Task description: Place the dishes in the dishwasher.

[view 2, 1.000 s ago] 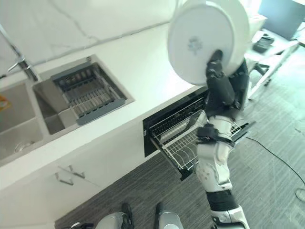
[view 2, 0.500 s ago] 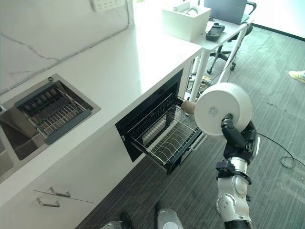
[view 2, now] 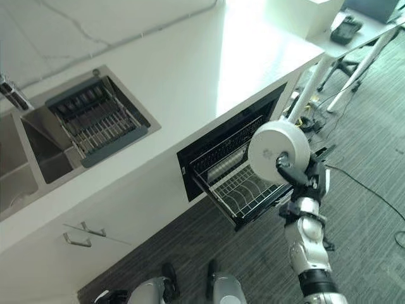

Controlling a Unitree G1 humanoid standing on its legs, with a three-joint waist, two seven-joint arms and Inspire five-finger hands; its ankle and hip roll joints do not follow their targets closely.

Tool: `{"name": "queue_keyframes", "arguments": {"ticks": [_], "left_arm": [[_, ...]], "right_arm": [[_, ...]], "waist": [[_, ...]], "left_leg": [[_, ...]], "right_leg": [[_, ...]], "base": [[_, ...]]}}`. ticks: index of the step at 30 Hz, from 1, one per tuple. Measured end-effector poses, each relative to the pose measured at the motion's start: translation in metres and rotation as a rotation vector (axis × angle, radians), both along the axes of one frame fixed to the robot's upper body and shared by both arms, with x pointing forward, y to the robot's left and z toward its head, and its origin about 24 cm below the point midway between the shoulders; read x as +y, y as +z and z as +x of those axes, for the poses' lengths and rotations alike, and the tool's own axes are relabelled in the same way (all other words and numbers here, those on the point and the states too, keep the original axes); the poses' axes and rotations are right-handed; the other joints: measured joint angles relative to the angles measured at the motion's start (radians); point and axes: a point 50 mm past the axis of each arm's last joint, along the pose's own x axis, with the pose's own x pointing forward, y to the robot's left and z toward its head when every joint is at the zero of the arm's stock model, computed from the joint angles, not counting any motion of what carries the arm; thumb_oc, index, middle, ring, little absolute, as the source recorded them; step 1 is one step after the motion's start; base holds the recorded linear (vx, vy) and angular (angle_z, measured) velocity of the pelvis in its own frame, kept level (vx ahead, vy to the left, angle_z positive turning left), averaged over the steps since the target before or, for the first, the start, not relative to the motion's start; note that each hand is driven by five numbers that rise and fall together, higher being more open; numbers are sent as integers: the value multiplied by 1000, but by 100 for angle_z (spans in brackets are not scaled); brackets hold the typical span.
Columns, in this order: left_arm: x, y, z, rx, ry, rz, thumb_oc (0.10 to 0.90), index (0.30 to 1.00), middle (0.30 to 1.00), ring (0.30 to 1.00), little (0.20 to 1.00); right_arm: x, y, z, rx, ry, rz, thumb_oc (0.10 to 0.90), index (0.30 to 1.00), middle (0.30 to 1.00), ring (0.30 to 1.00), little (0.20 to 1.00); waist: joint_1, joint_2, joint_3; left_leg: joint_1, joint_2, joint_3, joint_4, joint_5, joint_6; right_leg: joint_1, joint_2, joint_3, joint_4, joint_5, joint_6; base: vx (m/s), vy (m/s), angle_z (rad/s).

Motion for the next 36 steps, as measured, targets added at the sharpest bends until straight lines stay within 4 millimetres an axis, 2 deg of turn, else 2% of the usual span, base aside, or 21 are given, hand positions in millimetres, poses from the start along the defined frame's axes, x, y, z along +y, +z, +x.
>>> {"name": "queue_keyframes", "arguments": {"ticks": [3, 6, 12, 15, 17, 18, 19, 20, 23, 28, 33, 36], "left_arm": [[0, 3, 11, -25, -6, 0, 800, 900, 900, 900, 900], [-2, 5, 19, -53, -8, -13, 800, 900, 900, 900, 900], [-4, 8, 31, -76, -21, -24, 800, 900, 900, 900, 900], [-4, 9, 34, -83, -24, -24, 800, 900, 900, 900, 900], [-5, 15, 50, -130, -38, -29, 800, 900, 900, 900, 900], [-9, 24, 72, -200, -60, -40, 800, 900, 900, 900, 900], [-11, 29, 82, -234, -75, -44, 800, 900, 900, 900, 900], [-13, 32, 89, -251, -80, -46, 800, 900, 900, 900, 900], [-14, 31, 88, -256, -84, -47, 800, 900, 900, 900, 900], [-15, 32, 89, -264, -88, -49, 800, 900, 900, 900, 900], [-16, 35, 95, -290, -98, -54, 800, 900, 900, 900, 900], [-17, 37, 99, -310, -72, -72, 800, 900, 900, 900, 900]], "right_arm": [[-2, 10, 10, 13, -13, -97, 400, 300, 300, 300, 300], [5, 18, 18, 23, -6, -163, 400, 300, 300, 300, 300], [-3, 5, 23, 150, -83, -255, 400, 300, 300, 300, 300], [-16, 7, 23, 205, -177, -401, 400, 300, 300, 300, 300], [-28, 46, 32, 122, -296, -572, 400, 300, 300, 300, 300], [-43, 81, 37, 54, -440, -699, 400, 300, 300, 300, 300], [-52, 97, 38, 30, -511, -730, 400, 300, 300, 300, 300], [-58, 103, 39, 31, -577, -747, 400, 300, 300, 300, 300], [-56, 105, 38, 12, -639, -840, 400, 300, 300, 300, 300], [-48, 105, 42, 4, -637, -943, 400, 300, 300, 300, 300], [-50, 105, 50, 67, -663, -1049, 400, 300, 300, 300, 300], [-43, 105, 55, 81, -646, -1107, 400, 300, 300, 300, 300]], "waist": [[5, 2, 25], [8, 11, 67], [33, 17, 97], [34, 19, 105], [52, 37, 159], [61, 64, 200], [66, 77, 216], [88, 83, 219], [100, 86, 220], [100, 86, 219], [109, 86, 220], [111, 89, 222]], "left_leg": [[-16, -6, -11, 5, 0, 5], [-27, -16, -21, 7, 6, 15], [-28, -29, -39, -1, 5, 19], [-25, -40, -60, 0, 6, 24], [-32, -41, -67, 1, 14, 30], [-83, -42, -88, 18, 30, 36], [-108, -42, -95, 23, 34, 35], [-122, -41, -96, 23, 38, 36], [-122, -43, -107, 22, 41, 34], [-124, -56, -113, 17, 48, 43], [-167, -73, -116, 19, 59, 54], [-210, -77, -116, 34, 62, 58]], "right_leg": [[-10, -7, -12, 7, -5, 2], [-14, -14, -22, 10, 0, -4], [-7, -21, -33, 1, -1, -2], [13, -23, -52, -12, 1, 1], [11, -17, -57, -10, 9, 0], [-27, -19, -77, -2, 18, -5], [-48, -21, -82, 2, 21, -9], [-62, -19, -83, 4, 26, -13], [-59, -20, -91, 4, 25, -14], [-66, -35, -95, 20, 20, -8], [-124, -59, -96, 65, 9, -3], [-174, -69, -94, 94, 6, -3]], "base": [[9, 13, 13], [7, 26, 11], [49, 16, 7], [5, 3, 18], [-193, 0, 16], [-132, 0, 28], [-62, 3, 26], [-107, 15, 13], [-96, 24, 7], [-83, 24, 6], [-82, 7, 6], [-100, 25, 2]]}}
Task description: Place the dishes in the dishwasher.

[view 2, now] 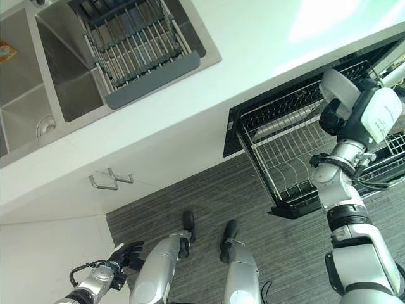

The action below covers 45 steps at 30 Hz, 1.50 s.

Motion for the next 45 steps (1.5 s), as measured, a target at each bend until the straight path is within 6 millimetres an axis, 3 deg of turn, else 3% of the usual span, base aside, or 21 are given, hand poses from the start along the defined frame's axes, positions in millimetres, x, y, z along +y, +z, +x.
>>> {"name": "queue_keyframes", "arguments": {"ticks": [5, 17, 24, 27, 33, 34, 35, 36, 40, 43, 45], "left_arm": [[-3, 7, 13, -41, 13, -24, 800, 900, 900, 900, 900], [-4, 9, 16, -83, 59, -74, 800, 900, 900, 900, 900], [-6, 8, 15, -84, 69, -91, 800, 900, 900, 900, 900], [-8, 11, 18, -102, 71, -87, 800, 900, 900, 900, 900], [-11, 13, 21, -119, 58, -91, 800, 900, 900, 900, 900], [-11, 13, 21, -119, 58, -91, 800, 900, 900, 900, 900], [-11, 13, 21, -118, 57, -91, 800, 900, 900, 900, 900], [-11, 13, 21, -118, 56, -92, 800, 900, 900, 900, 900], [-12, 15, 23, -128, 52, -96, 800, 900, 900, 900, 900], [-11, 19, 25, -146, 40, -97, 800, 900, 900, 900, 900], [-10, 20, 26, -141, 40, -96, 800, 900, 900, 900, 900]], "right_arm": [[10, -10, 7, 79, -4, -55, 400, 300, 300, 300, 300], [0, -39, 1, 131, -200, 53, 400, 300, 300, 300, 300], [-11, -37, -7, 60, -379, 44, 400, 300, 300, 300, 300], [-10, -30, -5, 39, -379, 56, 400, 300, 300, 300, 300], [7, -36, 3, 48, -321, 63, 400, 300, 300, 300, 300], [8, -34, 4, 37, -311, 65, 430, 345, 345, 345, 345], [9, -30, 6, 25, -297, 68, 530, 495, 495, 495, 495], [12, -29, 8, 18, -274, 74, 800, 900, 900, 900, 900], [24, -21, 22, 68, -77, 171, 800, 900, 900, 900, 900], [40, -36, 34, 262, 124, 309, 800, 900, 900, 900, 900], [37, -34, 36, 310, 177, 350, 800, 900, 900, 900, 900]], "waist": [[4, 3, 2], [0, 4, 1], [3, 6, 0], [9, 7, -1], [30, 8, -2], [32, 9, -2], [32, 9, -2], [35, 9, -2], [35, 9, -2], [37, 9, -2], [38, 9, -2]], "left_leg": [[-38, -1, -1, 18, 3, 4], [-101, -12, 14, 28, 3, 7], [-113, -26, 22, 19, 10, 18], [-137, -27, 24, 23, 14, 20], [-143, -28, 24, 24, 11, 15], [-148, -28, 24, 26, 10, 14], [-152, -28, 24, 27, 10, 13], [-153, -29, 23, 28, 10, 13], [-154, -28, 21, 26, 10, 10], [-170, -27, 3, 37, 7, 4], [-174, -26, -1, 42, 6, 4]], "right_leg": [[-39, -7, 2, 25, -3, -2], [-125, -27, 20, 70, -14, 0], [-157, -40, 36, 93, -22, 3], [-187, -42, 40, 109, -21, 1], [-193, -46, 40, 110, -27, 1], [-198, -47, 40, 113, -27, 1], [-204, -49, 39, 117, -28, 1], [-205, -50, 39, 119, -29, 1], [-206, -48, 37, 119, -31, 0], [-208, -48, 19, 124, -41, -5], [-208, -48, 16, 126, -42, -6]], "base": [[-83, 34, 1], [-18, 47, -1], [-47, 17, 0], [-26, 12, -1], [10, 2, 1], [34, 10, 3], [0, 0, 0], [0, 0, 0], [0, 0, 0], [28, -28, 13], [12, -8, 5]]}}
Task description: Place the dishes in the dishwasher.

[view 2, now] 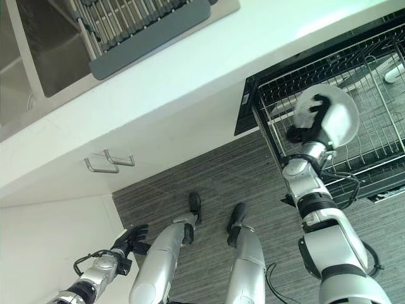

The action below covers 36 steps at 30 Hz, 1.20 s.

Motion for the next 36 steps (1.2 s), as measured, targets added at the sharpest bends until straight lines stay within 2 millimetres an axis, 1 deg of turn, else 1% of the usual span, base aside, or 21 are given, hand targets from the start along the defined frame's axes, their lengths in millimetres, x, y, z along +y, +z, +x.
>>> {"name": "queue_keyframes", "arguments": {"ticks": [2, 5, 12, 15, 16, 17, 18, 19, 21, 23, 24, 26, 27, 28, 29, 30, 31, 32, 33, 34, 36], "left_arm": [[1, 0, 0, 7, 11, -1, 800, 900, 900, 900, 900], [2, 2, 3, 9, 19, 0, 800, 900, 900, 900, 900], [3, 3, 4, 7, 18, 1, 800, 900, 900, 900, 900], [2, 3, 4, 3, 21, 3, 800, 900, 900, 900, 900], [3, 2, 3, 6, 27, 5, 800, 900, 900, 900, 900], [4, 0, -1, 11, 44, 7, 800, 900, 900, 900, 900], [5, 0, -2, 14, 49, 8, 800, 900, 900, 900, 900], [6, -4, -7, 27, 75, 2, 800, 900, 900, 900, 900], [8, -8, -11, 46, 92, 3, 800, 900, 900, 900, 900], [7, -14, -21, 71, 124, -11, 800, 900, 900, 900, 900], [7, -19, -28, 92, 154, -16, 800, 900, 900, 900, 900], [12, -28, -47, 137, 206, -23, 800, 900, 900, 900, 900], [13, -33, -55, 161, 222, -21, 800, 900, 900, 900, 900], [16, -35, -63, 175, 235, -18, 800, 900, 900, 900, 900], [21, -36, -69, 182, 243, -6, 800, 900, 900, 900, 900], [23, -36, -70, 184, 248, -3, 800, 900, 900, 900, 900], [24, -36, -70, 183, 244, 5, 800, 900, 900, 900, 900], [27, -40, -82, 207, 267, 6, 800, 900, 900, 900, 900], [29, -43, -92, 230, 280, 8, 800, 900, 900, 900, 900], [29, -44, -96, 241, 282, 9, 800, 900, 900, 900, 900], [30, -48, -105, 261, 310, 3, 800, 900, 900, 900, 900]], "right_arm": [[-4, 2, 1, 40, 50, 34, 800, 900, 900, 900, 900], [-3, 2, 2, 62, 90, 66, 800, 900, 900, 900, 900], [-2, -2, 3, 94, 87, 87, 800, 900, 900, 900, 900], [1, -7, 2, 33, 42, 198, 800, 900, 900, 900, 900], [5, -9, 1, -15, 24, 249, 800, 900, 900, 900, 900], [12, -14, -2, -67, 11, 288, 800, 900, 900, 900, 900], [15, -15, -5, -99, 3, 289, 800, 900, 900, 900, 900], [24, -15, -16, -207, 9, 305, 800, 900, 900, 900, 900], [33, -20, -27, -294, 8, 308, 800, 900, 900, 900, 900], [39, -21, -40, -368, 2, 288, 800, 900, 900, 900, 900], [44, -17, -51, -431, 13, 264, 800, 900, 900, 900, 900], [57, -4, -71, -559, 47, 211, 800, 900, 900, 900, 900], [58, 3, -81, -629, 48, 187, 800, 900, 900, 900, 900], [58, 7, -91, -703, 37, 161, 800, 900, 900, 900, 900], [55, 14, -97, -774, 17, 135, 800, 900, 900, 900, 900], [47, 16, -106, -812, -11, 122, 800, 900, 900, 900, 900], [35, 19, -119, -858, -46, 110, 800, 900, 900, 900, 900], [18, 8, -140, -887, -116, 80, 800, 900, 900, 900, 900], [8, 0, -150, -876, -167, 61, 800, 900, 900, 900, 900], [1, -2, -157, -879, -199, 40, 800, 900, 900, 900, 900], [-23, -17, -179, -824, -322, 1, 800, 900, 900, 900, 900]], "waist": [[-3, 0, 0], [-14, 0, 0], [-14, 0, 0], [-16, 0, 0], [-20, 0, 0], [-28, 0, 0], [-34, -1, 0], [-41, -1, 1], [-48, -2, 1], [-67, -4, 2], [-82, -9, 2], [-118, -25, 0], [-132, -30, 0], [-144, -44, -9], [-151, -65, -19], [-157, -74, -23], [-158, -78, -24], [-171, -93, -42], [-193, -104, -63], [-197, -105, -73], [-219, -107, -105]], "left_leg": [[-4, 2, 1, 14, -2, 4], [-9, 6, 2, 30, -9, 10], [-9, 13, 0, 43, -13, 7], [-9, 14, -1, 45, -14, 1], [-7, 15, -1, 45, -14, 1], [-4, 16, -3, 44, -14, 1], [-2, 17, -1, 45, -14, 1], [9, 25, 0, 53, -11, 9], [41, 37, -2, 64, -29, 8], [106, 45, -2, 47, -41, 8], [153, 46, 3, 30, -50, 0], [236, 48, 13, -2, -54, -2], [273, 49, 15, -14, -56, -3], [297, 48, 19, -22, -61, -4], [306, 49, 28, -28, -63, -7], [308, 51, 30, -28, -64, -8], [317, 50, 27, -33, -64, -8], [347, 51, 31, -43, -73, -12], [357, 52, 42, -45, -82, -13], [362, 53, 50, -46, -87, -13], [364, 55, 59, -40, -92, -8]], "right_leg": [[0, 0, 0, 9, -1, 1], [1, 0, 2, 15, -2, 2], [5, 0, 1, 24, -1, 0], [5, 5, 3, 21, -3, 0], [8, 10, 7, 18, -4, 2], [12, 14, 9, 13, 1, -5], [14, 16, 10, 10, 4, -5], [37, 27, 10, -2, 18, -6], [84, 42, 9, -31, 22, -5], [161, 54, 9, -75, 29, 3], [210, 61, 16, -112, 31, 2], [300, 76, 28, -176, 43, 15], [344, 84, 34, -202, 49, 20], [366, 86, 39, -216, 49, 23], [368, 87, 54, -218, 49, 23], [370, 89, 59, -223, 50, 23], [385, 94, 61, -237, 54, 26], [421, 99, 67, -265, 58, 31], [424, 101, 77, -268, 60, 36], [427, 102, 84, -268, 60, 35], [429, 107, 93, -268, 61, 36]], "base": [[33, -16, -1], [11, -3, 0], [5, -3, 0], [11, 1, 0], [31, 17, -2], [-64, 31, -2], [-43, 41, -6], [-40, 25, -12], [62, 0, -10], [81, 9, -6], [130, 24, -8], [131, 18, -15], [109, 15, -14], [133, 17, -16], [131, 13, -15], [134, 14, -6], [129, 12, -3], [118, 12, -10], [101, 1, -22], [69, -7, -22], [57, -16, -14]]}}
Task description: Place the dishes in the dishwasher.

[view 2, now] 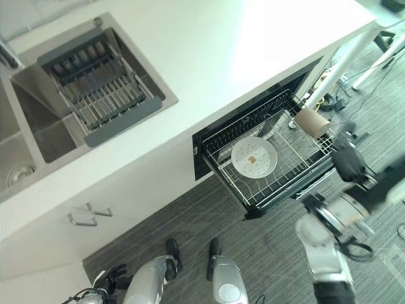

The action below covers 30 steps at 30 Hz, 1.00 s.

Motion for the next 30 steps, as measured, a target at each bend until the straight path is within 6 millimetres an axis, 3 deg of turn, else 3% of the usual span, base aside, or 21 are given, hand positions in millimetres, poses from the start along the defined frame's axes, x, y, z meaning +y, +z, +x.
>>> {"name": "queue_keyframes", "arguments": {"ticks": [4, 7, 10, 12, 15, 18, 20, 23, 25, 30], "left_arm": [[8, -4, -21, 31, 77, -5, 800, 900, 900, 900, 900], [15, -7, -32, 68, 160, -18, 800, 900, 900, 900, 900], [13, -9, -34, 98, 166, -34, 800, 900, 900, 900, 900], [9, -10, -31, 99, 165, -52, 800, 900, 900, 900, 900], [0, -7, -10, 50, 113, -71, 800, 900, 900, 900, 900], [-15, 10, 39, -118, 36, -105, 800, 900, 900, 900, 900], [-18, 15, 50, -164, 48, -128, 800, 900, 900, 900, 900], [-12, 22, 59, -213, 91, -134, 800, 900, 900, 900, 900], [-9, 24, 63, -224, 117, -143, 800, 900, 900, 900, 900], [-5, 29, 70, -246, 110, -132, 800, 900, 900, 900, 900]], "right_arm": [[-62, -44, -66, 61, -327, 254, 800, 900, 900, 900, 900], [-88, -91, -107, 202, -538, 418, 800, 900, 900, 900, 900], [-94, -137, -141, 336, -691, 606, 800, 900, 900, 900, 900], [-85, -170, -154, 422, -713, 769, 800, 900, 900, 900, 900], [-71, -181, -105, 520, -525, 781, 800, 900, 900, 900, 900], [-71, -161, -56, 485, -358, 736, 800, 900, 900, 900, 900], [-68, -146, -28, 445, -274, 696, 800, 900, 900, 900, 900], [-68, -128, -8, 415, -206, 638, 800, 900, 900, 900, 900], [-69, -119, 2, 416, -180, 609, 800, 900, 900, 900, 900], [-62, -110, 21, 423, -116, 568, 800, 900, 900, 900, 900]], "waist": [[-51, -19, -39], [-94, -28, -51], [-98, -19, -65], [-100, -3, -73], [-77, 24, -63], [-32, 70, 21], [3, 74, 46], [37, 65, 92], [45, 47, 104], [52, 43, 108]], "left_leg": [[15, 8, 22, -3, -10, -4], [20, 15, 25, -12, -15, -11], [21, 30, 49, -13, -23, -25], [17, 35, 49, -12, -22, -25], [-45, 33, 49, -9, 0, -22], [-88, 30, 53, -11, 20, -16], [-117, 28, 50, 3, 25, -14], [-141, 19, 48, 20, 28, -9], [-146, 3, 44, 16, 28, 9], [-201, -25, 42, 60, 18, 28]], "right_leg": [[12, 9, 17, -17, -2, 2], [15, 14, 22, -18, -3, 0], [3, 21, 43, -14, -8, 0], [-9, 24, 43, -7, -15, -13], [-77, 15, 32, 23, -4, -17], [-117, -1, 3, 25, 13, -23], [-149, -8, -10, 55, 4, -25], [-186, -18, -15, 108, -19, -24], [-204, -41, -12, 148, -52, -14], [-272, -75, -12, 232, -74, 0]], "base": [[20, -36, -13], [-5, -49, -12], [-13, -25, -24], [-26, 10, -8], [-122, 54, 7], [-114, 23, 34], [-105, 19, 19], [-51, 37, 10], [-5, 44, 17], [-52, 7, 8]]}}
